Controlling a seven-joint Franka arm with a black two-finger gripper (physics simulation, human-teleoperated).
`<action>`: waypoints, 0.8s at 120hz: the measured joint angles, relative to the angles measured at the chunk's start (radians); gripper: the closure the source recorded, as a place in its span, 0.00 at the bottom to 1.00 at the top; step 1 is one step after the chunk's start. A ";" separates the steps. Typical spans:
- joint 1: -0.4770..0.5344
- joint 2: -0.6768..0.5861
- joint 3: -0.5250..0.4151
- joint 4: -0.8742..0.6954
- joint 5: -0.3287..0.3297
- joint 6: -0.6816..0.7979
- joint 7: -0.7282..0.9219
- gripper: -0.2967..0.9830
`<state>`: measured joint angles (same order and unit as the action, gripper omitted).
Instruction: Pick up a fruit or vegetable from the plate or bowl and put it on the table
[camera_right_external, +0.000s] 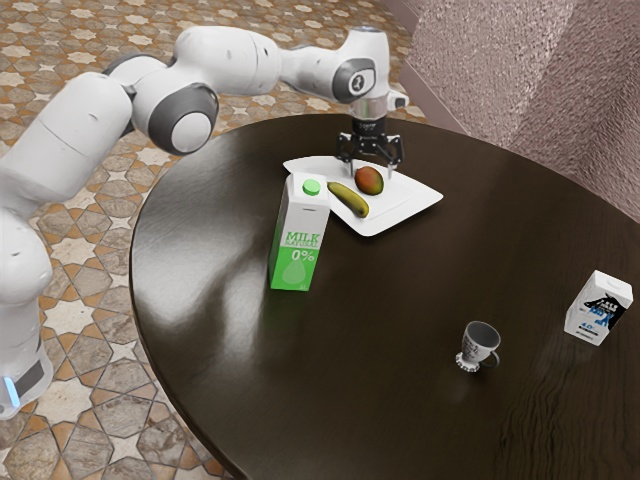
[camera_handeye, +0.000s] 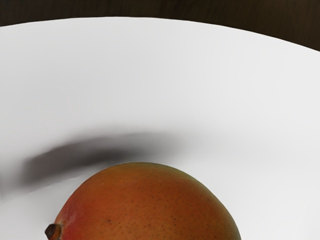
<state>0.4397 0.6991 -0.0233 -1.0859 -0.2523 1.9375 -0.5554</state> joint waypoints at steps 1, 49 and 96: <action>0.000 0.000 0.000 0.000 -0.001 0.000 0.000 0.23; -0.008 -0.012 0.006 -0.020 -0.022 0.008 0.009 0.23; -0.002 -0.013 0.010 -0.045 -0.059 0.009 0.010 0.23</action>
<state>0.4376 0.6865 -0.0128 -1.1306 -0.3110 1.9463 -0.5457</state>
